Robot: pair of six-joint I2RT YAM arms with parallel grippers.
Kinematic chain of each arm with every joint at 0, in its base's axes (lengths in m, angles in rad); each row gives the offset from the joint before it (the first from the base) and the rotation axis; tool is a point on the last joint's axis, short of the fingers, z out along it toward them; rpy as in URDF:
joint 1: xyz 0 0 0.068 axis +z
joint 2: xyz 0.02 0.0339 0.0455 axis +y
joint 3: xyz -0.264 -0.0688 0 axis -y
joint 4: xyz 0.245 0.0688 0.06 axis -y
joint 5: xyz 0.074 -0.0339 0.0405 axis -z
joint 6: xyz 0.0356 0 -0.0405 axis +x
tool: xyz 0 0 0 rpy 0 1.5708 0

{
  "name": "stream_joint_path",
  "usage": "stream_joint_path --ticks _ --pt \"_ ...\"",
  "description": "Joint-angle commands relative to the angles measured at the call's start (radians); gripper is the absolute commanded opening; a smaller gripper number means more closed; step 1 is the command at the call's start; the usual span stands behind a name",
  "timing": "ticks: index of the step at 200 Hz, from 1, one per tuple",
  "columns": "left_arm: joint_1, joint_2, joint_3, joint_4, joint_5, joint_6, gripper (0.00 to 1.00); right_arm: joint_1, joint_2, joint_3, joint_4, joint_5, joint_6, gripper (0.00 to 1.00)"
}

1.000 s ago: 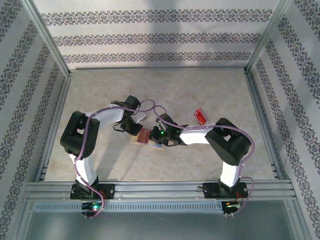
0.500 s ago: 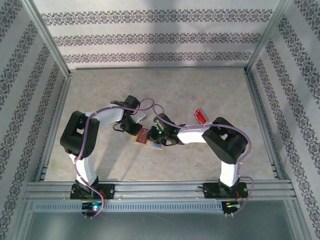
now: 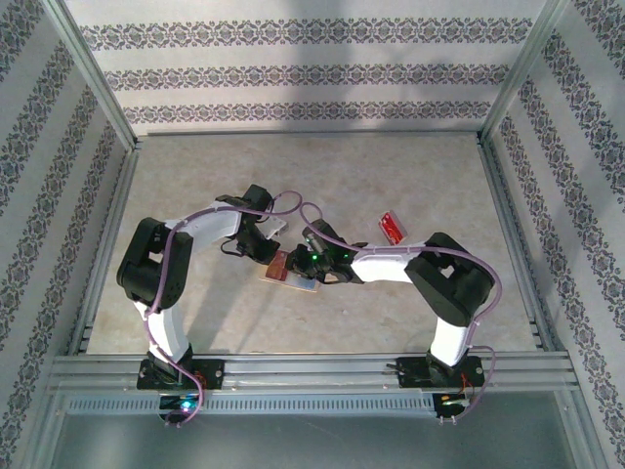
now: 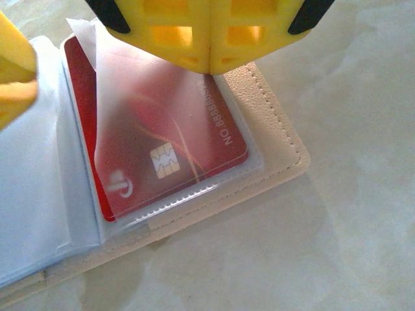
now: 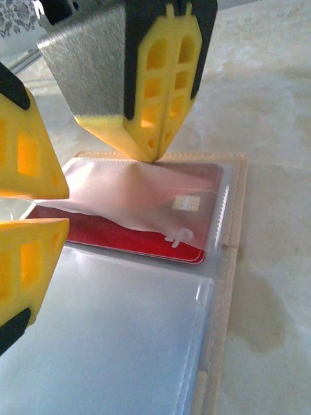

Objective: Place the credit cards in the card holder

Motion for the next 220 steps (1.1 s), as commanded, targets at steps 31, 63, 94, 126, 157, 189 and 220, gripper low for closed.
stream_joint_path --ticks 31,63,94,126,157,189,220 --pt "-0.01 0.048 0.005 -0.017 0.0 -0.003 0.02 0.011 -0.061 -0.038 0.018 0.006 -0.016 0.18" --pt "-0.023 0.023 0.025 -0.035 -0.022 -0.001 0.02 0.003 -0.094 -0.061 0.005 0.019 -0.023 0.18" --pt "-0.067 -0.064 0.043 -0.057 -0.022 -0.012 0.1 -0.028 -0.183 -0.122 -0.064 0.043 -0.058 0.22" --pt "-0.16 -0.099 0.04 -0.054 -0.018 -0.019 0.21 -0.059 -0.266 -0.214 -0.064 0.058 -0.05 0.23" --pt "-0.231 -0.041 0.072 -0.065 -0.035 -0.035 0.27 -0.079 -0.328 -0.271 -0.067 0.066 -0.047 0.24" --pt "-0.262 0.026 0.105 -0.072 -0.07 -0.051 0.3 -0.086 -0.377 -0.302 -0.08 0.076 -0.049 0.27" --pt "-0.265 0.067 0.119 -0.069 -0.109 -0.056 0.32 -0.089 -0.41 -0.326 -0.084 0.091 -0.046 0.31"
